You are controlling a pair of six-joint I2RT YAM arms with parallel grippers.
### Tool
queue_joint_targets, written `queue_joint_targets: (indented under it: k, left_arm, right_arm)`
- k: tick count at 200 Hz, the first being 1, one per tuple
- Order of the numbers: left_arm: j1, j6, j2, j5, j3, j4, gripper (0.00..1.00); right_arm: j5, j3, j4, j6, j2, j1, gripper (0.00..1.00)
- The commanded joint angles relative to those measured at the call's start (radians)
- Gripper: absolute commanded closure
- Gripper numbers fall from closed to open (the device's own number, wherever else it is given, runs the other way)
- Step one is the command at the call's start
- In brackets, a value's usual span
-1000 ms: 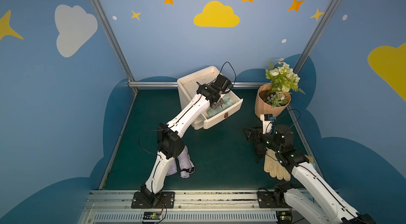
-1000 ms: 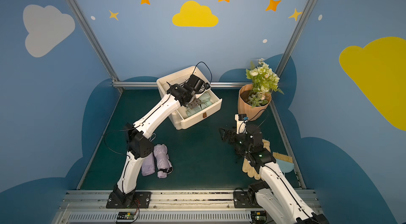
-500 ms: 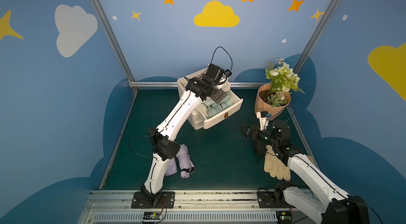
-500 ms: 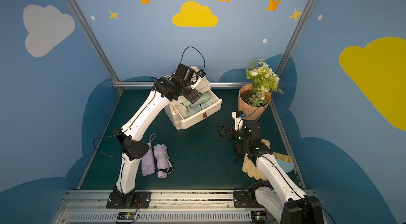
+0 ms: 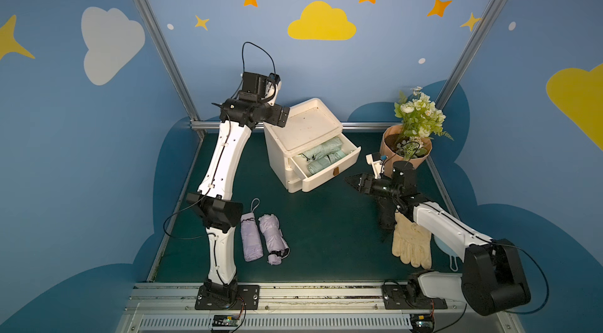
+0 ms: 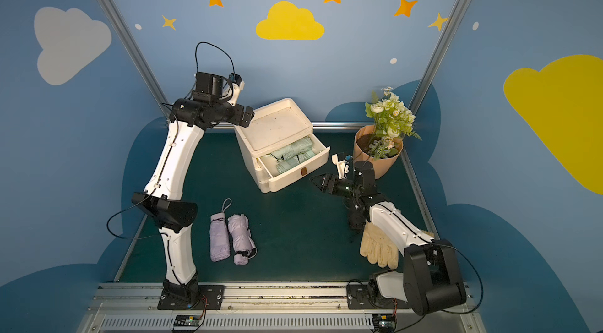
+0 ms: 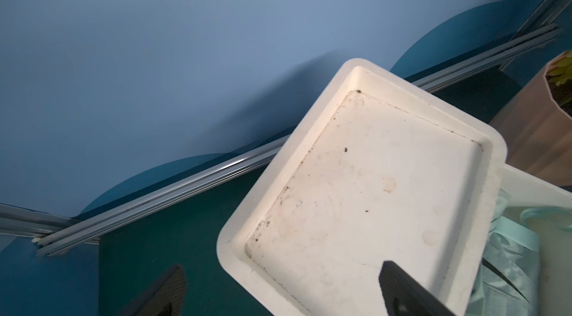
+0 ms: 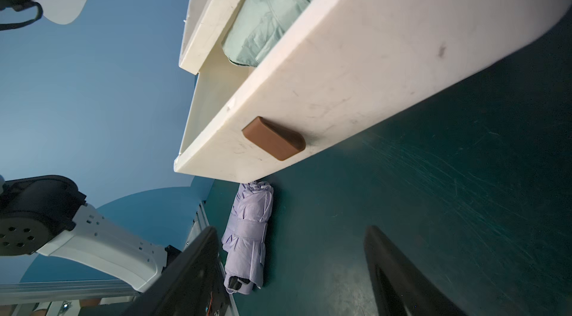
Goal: Place the umbrella in the drawer by color
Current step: Close the drawer in the storage box.
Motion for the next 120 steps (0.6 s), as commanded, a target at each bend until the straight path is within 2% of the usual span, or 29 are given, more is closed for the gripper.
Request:
queue_joint_targets:
  k: [1,25,59,76,120]
  left_arm:
    - [0.054,-0.006,0.035,0.142,0.011,0.067,0.0]
    - [0.116,-0.015,0.099,0.242,0.063,0.094,0.0]
    - [0.191,-0.075,0.206,0.483,0.122,0.16,0.0]
    - [0.207,-0.123,0.255,0.591,0.153,0.182,0.02]
    - [0.202,-0.133,0.322,0.726,0.164,0.176,0.09]
  right_arm:
    - [-0.028,0.017,0.08,0.029,0.018,0.007,0.24]
    - [-0.034,0.033,0.084,0.029,0.048,0.01,0.26]
    - [-0.048,0.064,0.089,0.041,0.087,0.013,0.27]
    - [-0.047,0.082,0.085,0.038,0.103,0.016,0.27]
    - [-0.03,0.107,0.105,0.056,0.152,0.024,0.29]
